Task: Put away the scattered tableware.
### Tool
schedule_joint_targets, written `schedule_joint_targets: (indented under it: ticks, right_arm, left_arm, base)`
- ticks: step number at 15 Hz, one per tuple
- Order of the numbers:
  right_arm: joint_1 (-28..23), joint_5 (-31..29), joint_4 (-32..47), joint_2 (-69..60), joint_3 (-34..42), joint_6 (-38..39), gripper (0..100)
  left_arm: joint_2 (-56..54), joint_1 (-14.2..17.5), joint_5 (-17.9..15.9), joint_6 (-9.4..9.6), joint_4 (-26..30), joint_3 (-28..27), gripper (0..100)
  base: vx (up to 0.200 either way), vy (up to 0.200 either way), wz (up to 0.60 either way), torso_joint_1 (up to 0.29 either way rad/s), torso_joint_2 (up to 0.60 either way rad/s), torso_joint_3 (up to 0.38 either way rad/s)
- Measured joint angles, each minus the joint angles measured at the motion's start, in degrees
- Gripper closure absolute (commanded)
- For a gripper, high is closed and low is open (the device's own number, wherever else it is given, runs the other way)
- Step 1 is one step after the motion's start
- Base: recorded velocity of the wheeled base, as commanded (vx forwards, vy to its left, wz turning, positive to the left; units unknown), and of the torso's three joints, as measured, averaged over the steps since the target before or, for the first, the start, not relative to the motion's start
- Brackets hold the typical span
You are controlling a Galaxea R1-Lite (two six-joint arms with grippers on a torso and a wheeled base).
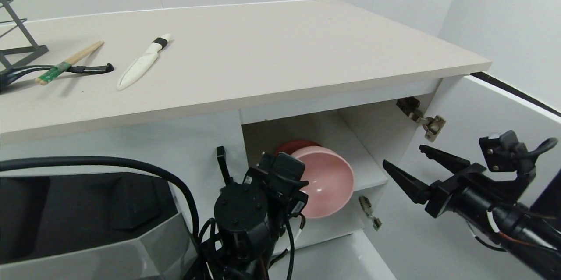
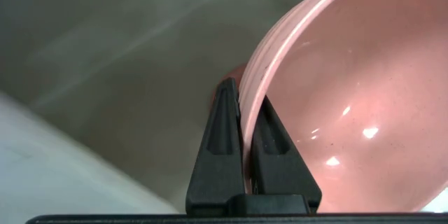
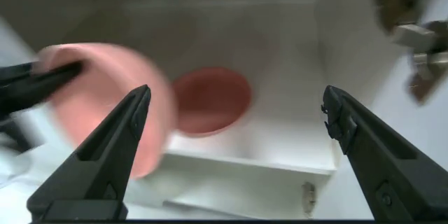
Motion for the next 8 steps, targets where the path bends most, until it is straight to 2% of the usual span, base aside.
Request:
schedule_joint_targets:
  ticks: [4, 7, 8]
  right_arm:
    - [4.4, 0.0, 0.1, 3.1, 1.8, 0.1, 0]
    - [4.3, -0.1, 0.0, 5.9, 1.3, 0.1, 0]
    - [3.4, -0.2, 0.1, 6.4, 0.4, 0.1, 0]
  left_arm:
    - [2.4, -0.7, -0.1, -0.15, 0.0, -4.3, 100]
    - [3.0, -1.4, 0.3, -0.33, 0.0, -9.6, 100]
    - [3.2, -1.9, 1.4, -1.32, 0.0, -10.7, 100]
  base:
    - [0.000, 0.000, 0.00, 0.000, 0.00, 0.000]
    - [0.000, 0.000, 0.00, 0.000, 0.00, 0.000]
    - [0.000, 0.000, 0.00, 0.000, 0.00, 0.000]
